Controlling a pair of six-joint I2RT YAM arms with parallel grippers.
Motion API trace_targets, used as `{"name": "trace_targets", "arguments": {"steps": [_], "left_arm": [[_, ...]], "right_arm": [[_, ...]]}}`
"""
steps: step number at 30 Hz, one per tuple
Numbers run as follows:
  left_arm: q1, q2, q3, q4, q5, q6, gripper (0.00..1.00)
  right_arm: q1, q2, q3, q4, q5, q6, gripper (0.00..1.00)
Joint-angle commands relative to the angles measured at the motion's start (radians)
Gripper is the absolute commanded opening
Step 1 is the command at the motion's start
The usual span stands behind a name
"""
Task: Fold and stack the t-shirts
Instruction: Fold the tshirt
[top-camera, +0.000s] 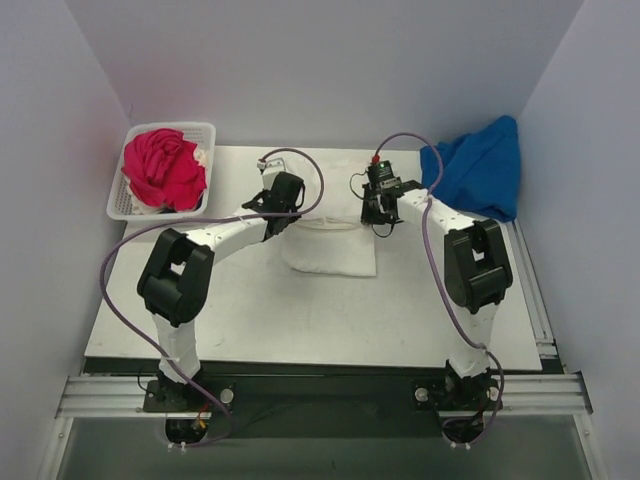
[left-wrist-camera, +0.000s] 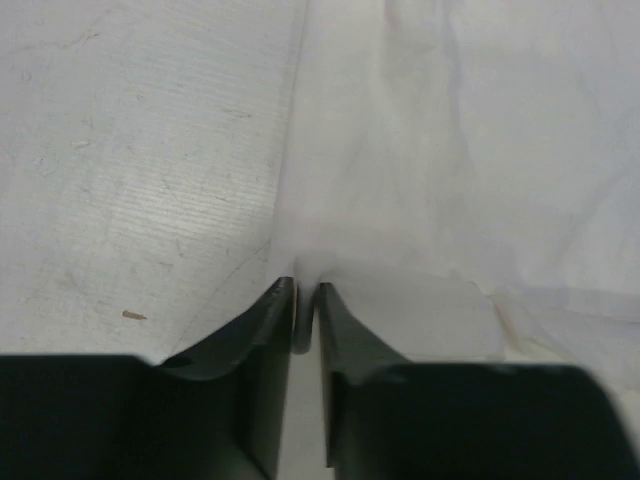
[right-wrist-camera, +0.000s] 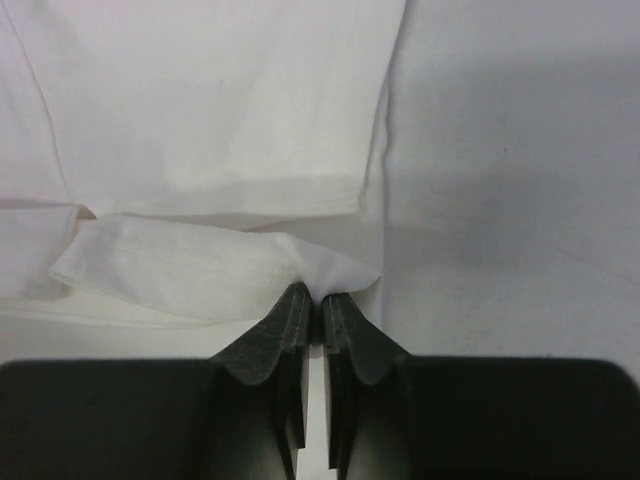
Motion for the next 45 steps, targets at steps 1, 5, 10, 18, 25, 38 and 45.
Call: {"name": "trace_targets", "arguments": {"steps": [1,5,10,18,25,38,45], "left_arm": [[0.027,0.046,0.068,0.031,0.023,0.019,0.35],[0.057,0.068,0.092,0.07,0.035,0.032,0.62],[0.096,0.056,0.134,0.164,0.034,0.067,0.71],[0.085,-0.091,0.051,0.187,0.118,0.141,0.72],[0.067,-0.138,-0.039,0.072,0.225,0.145,0.7],[0.013,-0.006,-0.092,0.066,0.318,0.016,0.63],[0.013,0.071,-0.032,0.046,0.295,0.029,0.63]], "right_arm": [[-0.016,0.046,0.099,-0.021,-0.044,-0.01,0.18],[-0.038,0.085,0.185,-0.024,-0.029,-0.013,0.36],[-0.088,0.108,0.335,-0.03,-0.021,-0.016,0.35],[-0.055,-0.042,0.199,-0.068,0.003,-0.062,0.34],[0.048,-0.142,-0.005,-0.067,0.066,-0.068,0.34],[0.105,-0.004,0.019,-0.033,-0.023,-0.004,0.29],[0.09,0.094,0.094,-0.03,-0.035,-0.001,0.29]]}}
